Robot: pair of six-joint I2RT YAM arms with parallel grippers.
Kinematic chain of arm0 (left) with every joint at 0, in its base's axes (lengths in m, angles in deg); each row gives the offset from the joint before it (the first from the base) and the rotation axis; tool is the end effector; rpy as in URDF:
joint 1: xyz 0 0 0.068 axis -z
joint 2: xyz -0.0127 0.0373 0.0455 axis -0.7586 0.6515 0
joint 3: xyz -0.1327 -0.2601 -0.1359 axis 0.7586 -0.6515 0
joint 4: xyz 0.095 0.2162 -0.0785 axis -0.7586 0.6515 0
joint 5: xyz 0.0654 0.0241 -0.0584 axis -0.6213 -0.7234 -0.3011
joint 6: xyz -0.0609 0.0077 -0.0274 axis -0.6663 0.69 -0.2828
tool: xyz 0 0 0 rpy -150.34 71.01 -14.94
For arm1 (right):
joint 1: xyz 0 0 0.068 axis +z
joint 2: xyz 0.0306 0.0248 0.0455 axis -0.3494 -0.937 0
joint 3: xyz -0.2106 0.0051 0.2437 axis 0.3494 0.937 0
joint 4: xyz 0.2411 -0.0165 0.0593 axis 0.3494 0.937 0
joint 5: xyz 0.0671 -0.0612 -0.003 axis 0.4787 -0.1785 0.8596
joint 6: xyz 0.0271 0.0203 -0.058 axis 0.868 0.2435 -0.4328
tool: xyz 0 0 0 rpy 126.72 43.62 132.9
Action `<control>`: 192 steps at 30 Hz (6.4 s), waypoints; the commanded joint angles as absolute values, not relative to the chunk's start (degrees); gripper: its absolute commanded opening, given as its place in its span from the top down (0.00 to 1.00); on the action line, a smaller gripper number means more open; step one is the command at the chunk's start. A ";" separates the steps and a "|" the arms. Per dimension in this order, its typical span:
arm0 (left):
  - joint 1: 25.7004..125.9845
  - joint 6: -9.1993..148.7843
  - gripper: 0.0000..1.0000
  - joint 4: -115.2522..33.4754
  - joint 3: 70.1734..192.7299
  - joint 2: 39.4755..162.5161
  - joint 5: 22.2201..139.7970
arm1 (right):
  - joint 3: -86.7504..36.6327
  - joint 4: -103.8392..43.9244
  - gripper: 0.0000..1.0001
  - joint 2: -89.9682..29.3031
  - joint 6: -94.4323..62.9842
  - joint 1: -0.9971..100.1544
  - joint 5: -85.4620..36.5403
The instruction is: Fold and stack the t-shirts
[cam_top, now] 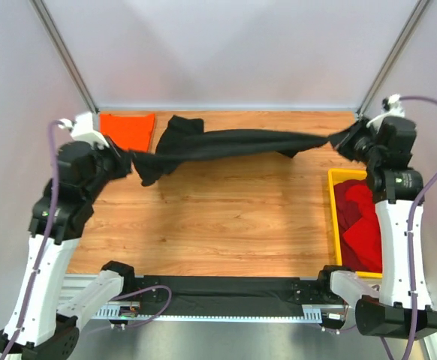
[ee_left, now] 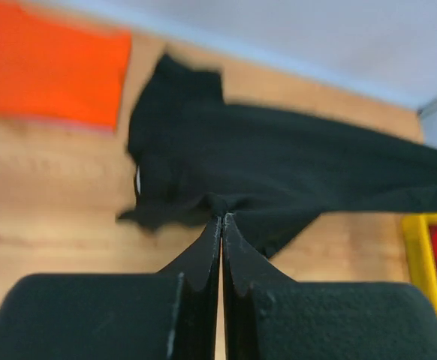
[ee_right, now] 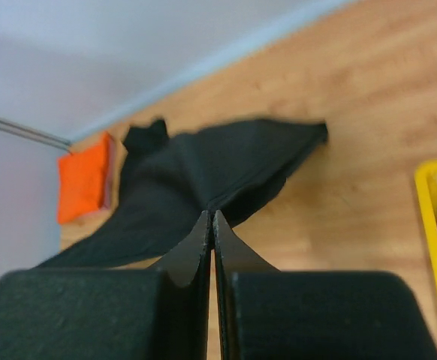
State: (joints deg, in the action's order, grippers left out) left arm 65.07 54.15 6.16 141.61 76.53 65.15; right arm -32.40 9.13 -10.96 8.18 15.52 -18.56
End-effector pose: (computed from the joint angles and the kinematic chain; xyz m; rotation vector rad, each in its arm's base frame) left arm 0.1095 -0.0235 0.4998 -0.2773 1.8033 -0.4126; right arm 0.1848 -0.0033 0.4906 0.4292 1.8692 0.5286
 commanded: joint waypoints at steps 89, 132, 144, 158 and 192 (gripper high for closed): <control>65.69 54.66 0.55 14.66 124.36 104.53 73.33 | 5.46 14.27 0.63 -15.01 13.57 15.97 -29.74; 67.80 43.40 0.96 1.64 108.58 112.25 61.95 | 19.55 8.55 1.00 -16.05 22.55 16.15 -38.25; 67.80 42.44 1.00 8.23 107.89 109.79 54.55 | 18.41 12.60 1.00 -15.70 20.88 17.20 -37.64; 67.89 47.35 0.48 8.43 117.55 101.17 65.43 | 14.98 17.44 0.65 -8.40 22.02 20.18 -34.56; 65.43 43.23 0.55 3.84 137.06 135.18 77.05 | -0.49 3.20 0.55 -13.94 9.54 49.10 -36.58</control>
